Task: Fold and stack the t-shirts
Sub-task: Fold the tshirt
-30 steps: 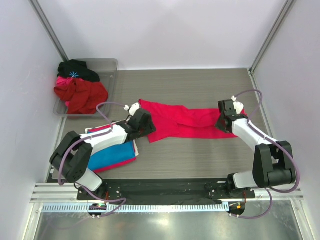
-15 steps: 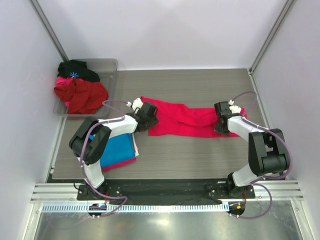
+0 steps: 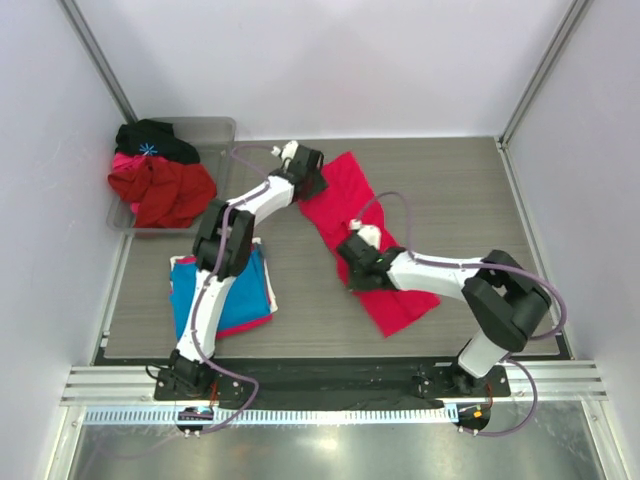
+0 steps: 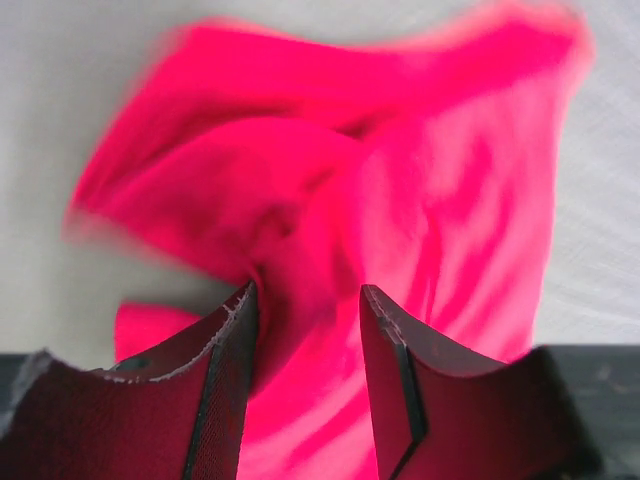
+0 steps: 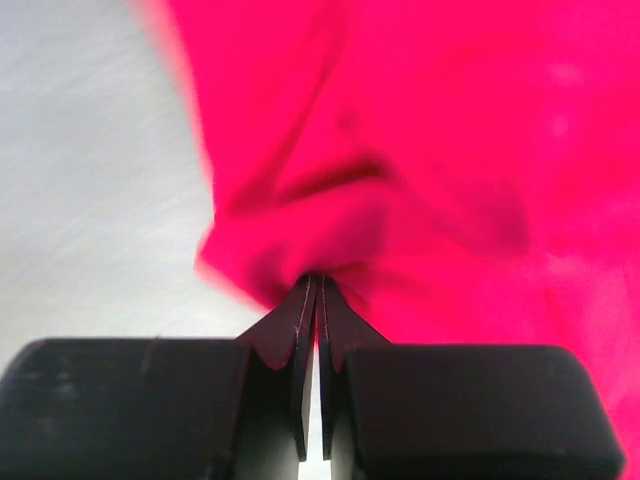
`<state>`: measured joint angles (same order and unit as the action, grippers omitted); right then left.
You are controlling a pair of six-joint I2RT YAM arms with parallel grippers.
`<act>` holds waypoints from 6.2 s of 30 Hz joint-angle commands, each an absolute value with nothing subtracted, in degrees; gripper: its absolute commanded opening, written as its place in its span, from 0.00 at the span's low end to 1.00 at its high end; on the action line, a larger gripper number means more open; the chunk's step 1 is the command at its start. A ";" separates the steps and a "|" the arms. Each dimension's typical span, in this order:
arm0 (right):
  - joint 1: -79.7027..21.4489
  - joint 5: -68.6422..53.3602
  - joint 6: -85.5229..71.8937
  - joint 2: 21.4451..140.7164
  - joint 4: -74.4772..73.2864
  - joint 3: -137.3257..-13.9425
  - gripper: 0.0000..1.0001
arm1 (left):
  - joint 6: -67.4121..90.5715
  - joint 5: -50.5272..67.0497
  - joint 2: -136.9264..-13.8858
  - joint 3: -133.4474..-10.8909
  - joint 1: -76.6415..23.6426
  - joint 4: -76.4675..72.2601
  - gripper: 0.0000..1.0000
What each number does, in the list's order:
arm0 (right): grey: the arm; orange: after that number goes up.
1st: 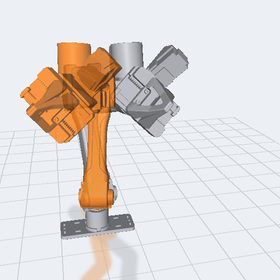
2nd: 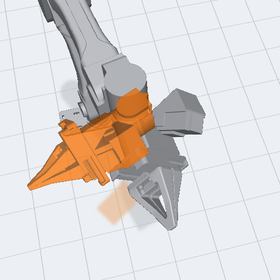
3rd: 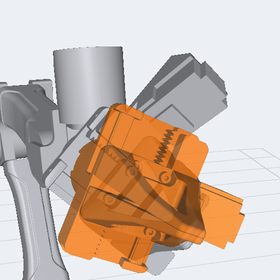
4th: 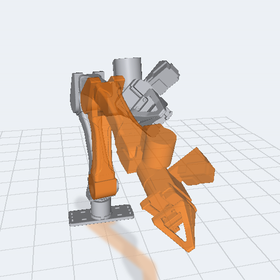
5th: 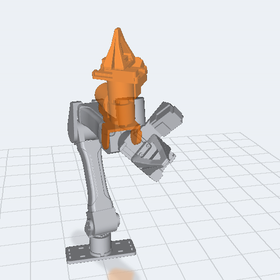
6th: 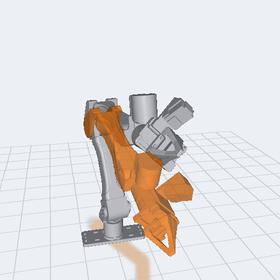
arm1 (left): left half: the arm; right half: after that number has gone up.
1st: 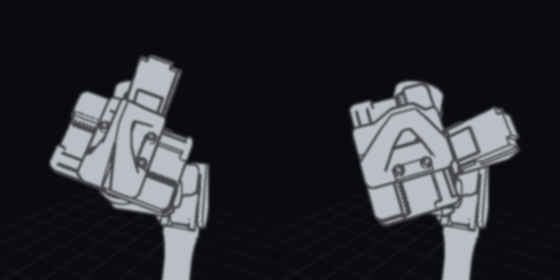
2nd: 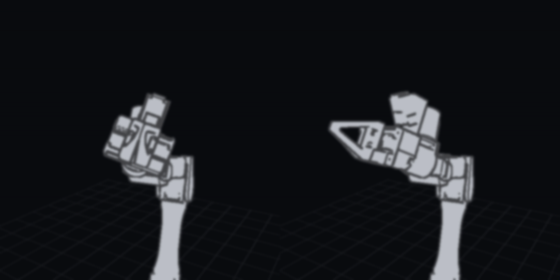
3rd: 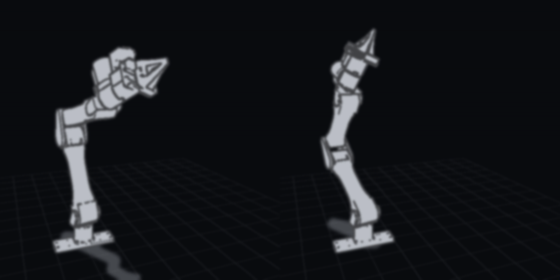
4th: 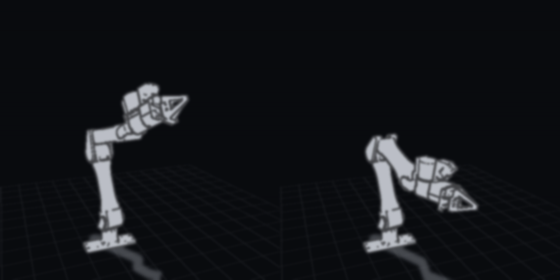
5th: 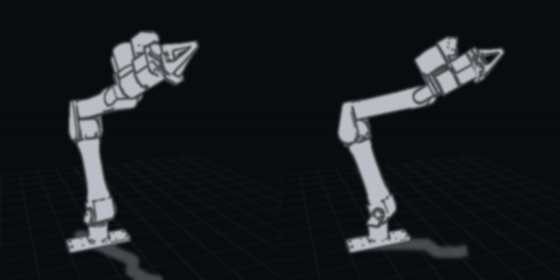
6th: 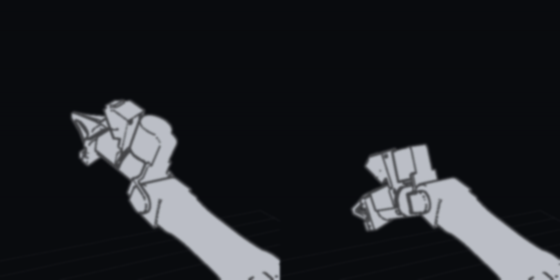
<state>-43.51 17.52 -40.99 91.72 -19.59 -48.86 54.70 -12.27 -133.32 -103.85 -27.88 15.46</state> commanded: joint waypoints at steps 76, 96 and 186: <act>-2.81 -20.05 -30.07 123.34 -11.35 -97.28 0.64 | 43.78 -10.09 -118.32 -89.05 -23.72 15.37 0.72; -30.39 -2.73 -29.60 66.56 -22.15 -39.48 0.62 | 44.21 -13.89 -67.77 -48.27 -42.79 22.68 0.96; -48.43 11.43 -54.49 58.98 -33.58 -26.63 0.36 | 66.80 -12.92 -77.79 -30.06 -64.95 5.54 0.40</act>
